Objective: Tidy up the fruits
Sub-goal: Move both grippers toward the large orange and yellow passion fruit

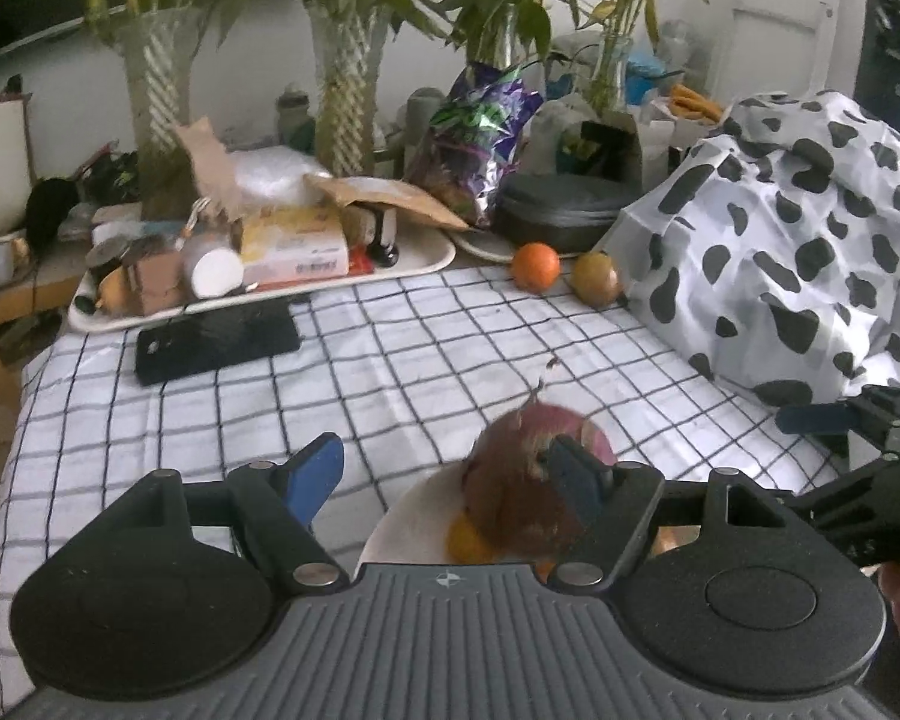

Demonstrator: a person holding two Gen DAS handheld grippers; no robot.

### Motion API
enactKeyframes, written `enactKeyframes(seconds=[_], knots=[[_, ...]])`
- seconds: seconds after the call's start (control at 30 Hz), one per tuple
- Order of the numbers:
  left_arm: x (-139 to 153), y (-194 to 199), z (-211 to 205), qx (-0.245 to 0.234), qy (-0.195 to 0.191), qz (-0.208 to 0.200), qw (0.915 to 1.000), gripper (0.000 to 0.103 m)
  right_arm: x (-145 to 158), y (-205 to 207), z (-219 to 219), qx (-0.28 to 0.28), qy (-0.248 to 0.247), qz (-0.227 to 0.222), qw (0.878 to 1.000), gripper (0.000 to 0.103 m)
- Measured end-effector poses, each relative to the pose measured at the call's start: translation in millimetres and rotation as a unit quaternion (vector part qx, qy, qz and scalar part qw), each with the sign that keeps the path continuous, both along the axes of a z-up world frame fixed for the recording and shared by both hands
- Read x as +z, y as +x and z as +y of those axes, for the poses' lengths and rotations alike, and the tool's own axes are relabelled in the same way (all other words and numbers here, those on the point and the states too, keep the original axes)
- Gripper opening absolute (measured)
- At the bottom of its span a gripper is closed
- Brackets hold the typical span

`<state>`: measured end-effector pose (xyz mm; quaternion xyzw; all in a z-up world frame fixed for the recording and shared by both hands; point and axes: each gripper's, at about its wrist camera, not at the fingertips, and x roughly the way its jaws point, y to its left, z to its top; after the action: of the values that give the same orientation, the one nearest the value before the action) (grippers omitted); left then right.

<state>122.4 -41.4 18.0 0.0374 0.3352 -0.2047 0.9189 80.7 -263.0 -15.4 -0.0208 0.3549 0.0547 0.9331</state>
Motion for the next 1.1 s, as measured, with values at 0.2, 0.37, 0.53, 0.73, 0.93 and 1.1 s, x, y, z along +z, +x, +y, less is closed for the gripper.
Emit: enactKeyframes(seconds=[0.2,0.37,0.53,0.73,0.93,1.1], knots=[[-1,24,-19,-0.028,0.01,-0.009,0.9995,0.074,-4,27,-19,-0.038,-0.005,-0.001,0.999,0.103],[-5,45,-33,-0.066,0.02,-0.015,0.9975,0.074,-7,49,-29,-0.055,-0.01,0.003,0.998,0.103],[-10,74,-47,-0.092,0.036,-0.019,0.9949,0.074,-9,73,-36,-0.062,-0.021,-0.002,0.998,0.103],[-15,116,-68,-0.119,0.036,-0.014,0.9922,0.074,-15,107,-47,-0.059,-0.044,-0.007,0.997,0.103],[-23,155,-96,-0.151,0.047,-0.021,0.9872,0.074,-24,142,-58,-0.041,-0.082,-0.015,0.996,0.095],[-37,185,-117,-0.174,0.051,-0.019,0.9832,0.074,-38,169,-64,-0.018,-0.102,-0.009,0.995,0.093]])
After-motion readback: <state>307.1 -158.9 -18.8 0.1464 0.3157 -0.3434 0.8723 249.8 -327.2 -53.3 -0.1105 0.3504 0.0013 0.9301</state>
